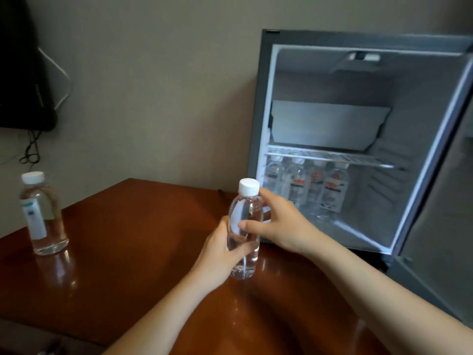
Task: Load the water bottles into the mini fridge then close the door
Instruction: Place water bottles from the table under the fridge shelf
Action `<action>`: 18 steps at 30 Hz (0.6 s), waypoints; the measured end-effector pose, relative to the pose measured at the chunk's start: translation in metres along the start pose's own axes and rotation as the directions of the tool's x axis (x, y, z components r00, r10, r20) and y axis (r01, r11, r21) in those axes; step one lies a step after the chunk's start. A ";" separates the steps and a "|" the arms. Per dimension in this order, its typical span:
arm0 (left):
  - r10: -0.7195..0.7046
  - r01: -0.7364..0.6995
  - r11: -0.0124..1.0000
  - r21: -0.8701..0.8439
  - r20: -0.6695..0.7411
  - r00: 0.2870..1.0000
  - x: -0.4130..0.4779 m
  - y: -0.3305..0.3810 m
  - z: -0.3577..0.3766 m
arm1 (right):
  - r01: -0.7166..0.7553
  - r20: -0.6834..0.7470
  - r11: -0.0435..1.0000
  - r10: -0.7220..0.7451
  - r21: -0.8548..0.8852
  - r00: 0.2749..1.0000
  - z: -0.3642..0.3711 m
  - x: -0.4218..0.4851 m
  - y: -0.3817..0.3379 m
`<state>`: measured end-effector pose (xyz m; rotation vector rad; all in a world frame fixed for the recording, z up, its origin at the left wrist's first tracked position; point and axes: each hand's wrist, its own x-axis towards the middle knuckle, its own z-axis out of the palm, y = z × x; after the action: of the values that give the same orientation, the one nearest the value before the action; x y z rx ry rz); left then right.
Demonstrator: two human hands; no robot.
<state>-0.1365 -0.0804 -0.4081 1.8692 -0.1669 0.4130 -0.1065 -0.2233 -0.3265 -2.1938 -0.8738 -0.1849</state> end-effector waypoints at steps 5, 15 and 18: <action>0.064 -0.070 0.994 0.085 0.076 0.995 0.030 0.026 0.044 | -0.075 -0.169 0.997 0.069 -0.027 0.983 -0.045 -0.008 0.027; -0.010 -0.004 0.997 0.071 0.194 0.981 0.073 0.038 0.122 | -0.327 -0.389 0.935 0.253 -0.135 0.886 -0.094 0.004 0.082; -0.008 0.001 0.999 0.034 0.220 0.975 0.081 0.040 0.142 | -0.399 -0.425 0.907 0.310 -0.136 0.850 -0.101 0.002 0.098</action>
<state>-0.0462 -0.2198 -0.3830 1.9463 -0.3069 0.2052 -0.0284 -0.3400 -0.3130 -2.3597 -0.2169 -0.5424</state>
